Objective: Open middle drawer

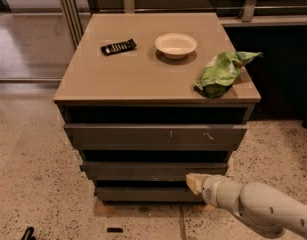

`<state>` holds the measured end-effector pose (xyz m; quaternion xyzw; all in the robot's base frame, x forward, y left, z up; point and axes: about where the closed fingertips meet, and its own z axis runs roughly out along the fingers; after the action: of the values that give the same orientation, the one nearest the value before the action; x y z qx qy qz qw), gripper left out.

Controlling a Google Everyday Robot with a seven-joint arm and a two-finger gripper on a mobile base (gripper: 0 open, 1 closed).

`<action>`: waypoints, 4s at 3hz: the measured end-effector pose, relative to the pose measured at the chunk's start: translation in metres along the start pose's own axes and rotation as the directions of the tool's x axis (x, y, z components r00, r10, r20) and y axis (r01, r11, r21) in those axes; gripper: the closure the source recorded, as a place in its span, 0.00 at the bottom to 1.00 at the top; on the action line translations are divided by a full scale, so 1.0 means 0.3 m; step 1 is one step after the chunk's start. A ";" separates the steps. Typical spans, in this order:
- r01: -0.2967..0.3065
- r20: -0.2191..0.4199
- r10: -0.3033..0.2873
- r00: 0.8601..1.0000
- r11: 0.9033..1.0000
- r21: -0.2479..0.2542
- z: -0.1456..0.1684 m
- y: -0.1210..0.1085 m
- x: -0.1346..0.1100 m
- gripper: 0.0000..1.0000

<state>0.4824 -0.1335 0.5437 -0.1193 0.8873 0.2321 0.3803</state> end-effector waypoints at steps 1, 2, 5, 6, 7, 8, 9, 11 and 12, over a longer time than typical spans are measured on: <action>0.044 0.048 -0.041 0.998 0.996 -0.075 0.107 -0.046 -0.003 1.00; 0.032 0.082 -0.019 0.996 0.986 -0.166 0.271 -0.173 -0.003 1.00; -0.017 0.126 0.031 0.991 0.994 -0.105 0.346 -0.270 -0.064 1.00; -0.046 0.151 0.056 0.987 0.997 -0.068 0.359 -0.336 -0.100 1.00; -0.046 0.151 0.056 0.987 0.997 -0.068 0.359 -0.337 -0.101 1.00; -0.063 0.079 0.065 0.995 0.998 -0.023 0.423 -0.352 -0.076 1.00; -0.064 0.079 0.065 0.995 0.998 -0.023 0.418 -0.350 -0.082 1.00; -0.076 0.034 0.076 0.997 0.997 0.001 0.428 -0.361 -0.072 1.00; -0.093 -0.017 0.094 0.995 0.996 0.015 0.425 -0.359 -0.043 1.00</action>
Offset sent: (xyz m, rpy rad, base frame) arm 0.0765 -0.0049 -0.0794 0.1733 -0.0996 0.1630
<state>0.6121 -0.1621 0.4416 -0.0769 0.8969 0.2421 0.3620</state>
